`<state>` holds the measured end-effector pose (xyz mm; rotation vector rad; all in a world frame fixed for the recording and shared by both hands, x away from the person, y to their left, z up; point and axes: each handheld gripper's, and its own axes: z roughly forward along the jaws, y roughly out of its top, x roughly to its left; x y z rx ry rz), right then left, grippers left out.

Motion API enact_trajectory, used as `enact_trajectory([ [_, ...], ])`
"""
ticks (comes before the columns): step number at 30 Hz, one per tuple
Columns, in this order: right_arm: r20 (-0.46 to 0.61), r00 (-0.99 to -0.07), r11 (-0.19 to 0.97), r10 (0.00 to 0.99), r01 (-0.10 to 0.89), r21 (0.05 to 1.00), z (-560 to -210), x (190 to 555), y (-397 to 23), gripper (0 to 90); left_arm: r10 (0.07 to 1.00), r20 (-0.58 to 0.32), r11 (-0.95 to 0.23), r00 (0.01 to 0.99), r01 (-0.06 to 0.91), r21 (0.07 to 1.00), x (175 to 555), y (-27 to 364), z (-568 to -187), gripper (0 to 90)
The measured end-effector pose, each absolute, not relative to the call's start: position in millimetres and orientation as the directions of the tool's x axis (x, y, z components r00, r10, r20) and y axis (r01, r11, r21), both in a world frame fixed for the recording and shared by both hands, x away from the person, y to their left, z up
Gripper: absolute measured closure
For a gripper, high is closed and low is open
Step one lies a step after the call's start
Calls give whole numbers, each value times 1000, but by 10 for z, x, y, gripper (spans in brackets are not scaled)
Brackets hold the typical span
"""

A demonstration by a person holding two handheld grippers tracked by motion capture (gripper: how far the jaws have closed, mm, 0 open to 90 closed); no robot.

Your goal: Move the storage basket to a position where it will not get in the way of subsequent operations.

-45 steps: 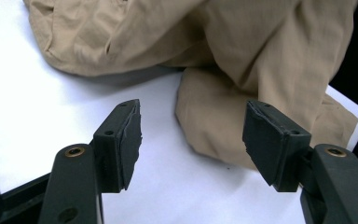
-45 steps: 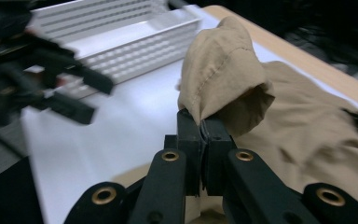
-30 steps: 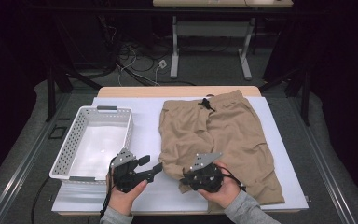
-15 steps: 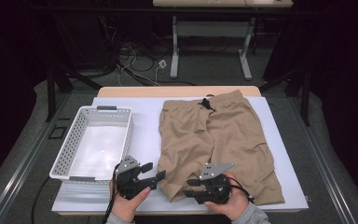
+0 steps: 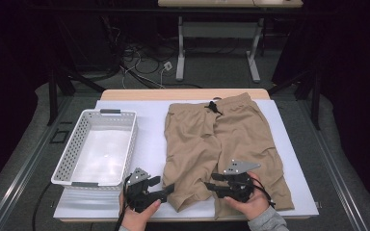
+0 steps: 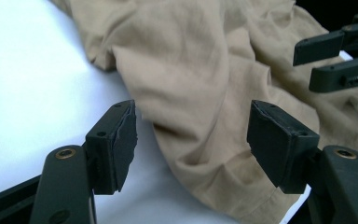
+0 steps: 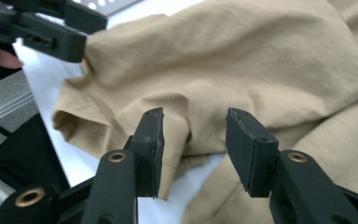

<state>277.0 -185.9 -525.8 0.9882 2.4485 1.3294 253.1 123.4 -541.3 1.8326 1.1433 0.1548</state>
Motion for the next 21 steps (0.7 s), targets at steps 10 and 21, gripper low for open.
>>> enact_trajectory([
  [10,156,-742,345,652,473,811,-5293,2795,-1902,540,728,-395,-161,560,700,695,2425,1121,-5636,335],
  [21,155,-725,326,671,476,817,-5333,2808,-1929,510,718,-399,-180,570,706,685,2382,1070,-5657,369],
])
